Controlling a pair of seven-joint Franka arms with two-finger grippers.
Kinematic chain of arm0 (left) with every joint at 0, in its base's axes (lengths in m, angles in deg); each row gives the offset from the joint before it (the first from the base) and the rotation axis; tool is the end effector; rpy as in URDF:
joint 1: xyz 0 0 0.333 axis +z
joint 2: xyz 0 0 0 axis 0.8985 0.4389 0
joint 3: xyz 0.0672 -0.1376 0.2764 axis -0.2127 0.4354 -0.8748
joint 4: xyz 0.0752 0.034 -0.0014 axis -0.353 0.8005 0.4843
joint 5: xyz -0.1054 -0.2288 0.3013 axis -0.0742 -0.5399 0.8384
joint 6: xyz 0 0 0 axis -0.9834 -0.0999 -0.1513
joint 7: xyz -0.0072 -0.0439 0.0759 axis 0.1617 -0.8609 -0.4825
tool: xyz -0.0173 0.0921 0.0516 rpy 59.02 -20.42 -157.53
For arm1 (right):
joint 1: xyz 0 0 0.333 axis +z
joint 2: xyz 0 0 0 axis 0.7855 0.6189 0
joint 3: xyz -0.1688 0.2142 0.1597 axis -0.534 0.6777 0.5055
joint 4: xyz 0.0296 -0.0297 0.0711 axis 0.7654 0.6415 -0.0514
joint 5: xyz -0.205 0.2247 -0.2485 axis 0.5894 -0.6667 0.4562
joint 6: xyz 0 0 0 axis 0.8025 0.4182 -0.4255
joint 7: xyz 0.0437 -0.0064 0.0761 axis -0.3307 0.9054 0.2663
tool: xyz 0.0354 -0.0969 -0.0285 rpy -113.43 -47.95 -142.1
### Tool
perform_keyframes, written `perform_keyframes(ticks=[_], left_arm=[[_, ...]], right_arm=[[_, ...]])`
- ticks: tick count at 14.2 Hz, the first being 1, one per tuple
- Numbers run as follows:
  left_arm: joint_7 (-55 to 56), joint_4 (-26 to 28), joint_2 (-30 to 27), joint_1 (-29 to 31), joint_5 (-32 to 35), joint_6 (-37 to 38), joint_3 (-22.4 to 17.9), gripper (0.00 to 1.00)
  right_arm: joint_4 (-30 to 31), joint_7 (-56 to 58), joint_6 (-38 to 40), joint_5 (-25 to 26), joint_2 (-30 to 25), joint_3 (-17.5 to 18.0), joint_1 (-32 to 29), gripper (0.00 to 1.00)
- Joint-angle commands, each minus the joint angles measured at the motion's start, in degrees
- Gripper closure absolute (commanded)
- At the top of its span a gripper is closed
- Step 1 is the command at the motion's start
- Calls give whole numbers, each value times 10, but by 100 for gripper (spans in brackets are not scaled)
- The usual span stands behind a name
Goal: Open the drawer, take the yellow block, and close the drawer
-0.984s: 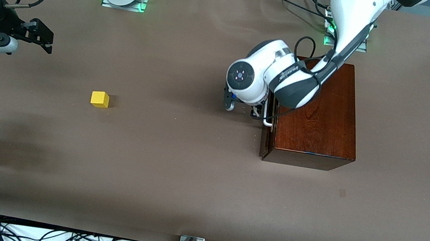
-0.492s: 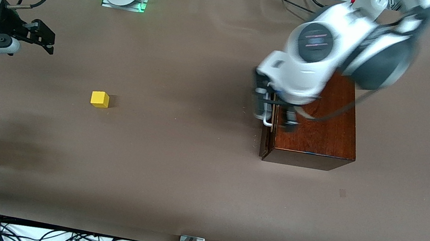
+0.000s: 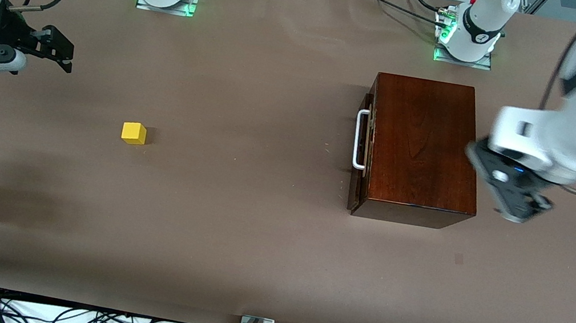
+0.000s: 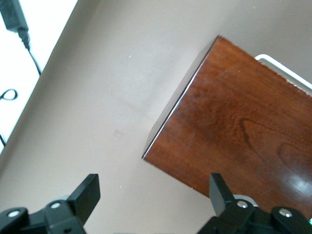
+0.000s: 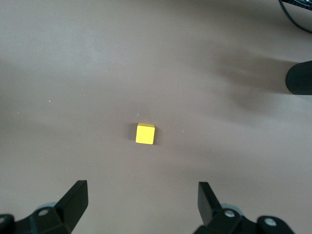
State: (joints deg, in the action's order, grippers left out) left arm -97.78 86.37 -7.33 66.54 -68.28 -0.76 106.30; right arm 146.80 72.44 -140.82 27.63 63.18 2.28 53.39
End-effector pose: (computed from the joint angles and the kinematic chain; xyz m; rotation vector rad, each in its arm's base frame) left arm 0.6484 -0.1174 0.5753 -2.7258 1.4343 0.0596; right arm 0.5746 0.0678 0.6016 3.0831 0.3806 0.0192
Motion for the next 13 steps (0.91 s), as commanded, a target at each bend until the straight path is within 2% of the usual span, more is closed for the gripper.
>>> perform_keyframes(ticks=[1,2,3,7,9,11,13], left_arm=[[42,109,-92,-18,-36,-58,-58,0],[80,169,-130,-18,-39,-73,-64,0],[125,201,-156,-18,-47,-75,-75,0],[352,261,-214,-23,-84,-77,-118,0],[395,269,-233,-45,-84,-75,-151,0],[396,275,-235,-50,-85,-77,-159,0],[394,292,-238,-56,-106,-85,-187,0]], right_arm=[[-17,-4,9,-10,6,4,-2,0],[-18,-4,9,-10,6,5,-1,0],[-18,-3,9,-10,5,5,-1,0],[-17,-3,9,-11,5,5,-1,0],[-17,-4,9,-10,5,5,-1,0],[-17,-3,9,-10,6,5,-1,0],[-17,-3,9,-11,6,5,-1,0]])
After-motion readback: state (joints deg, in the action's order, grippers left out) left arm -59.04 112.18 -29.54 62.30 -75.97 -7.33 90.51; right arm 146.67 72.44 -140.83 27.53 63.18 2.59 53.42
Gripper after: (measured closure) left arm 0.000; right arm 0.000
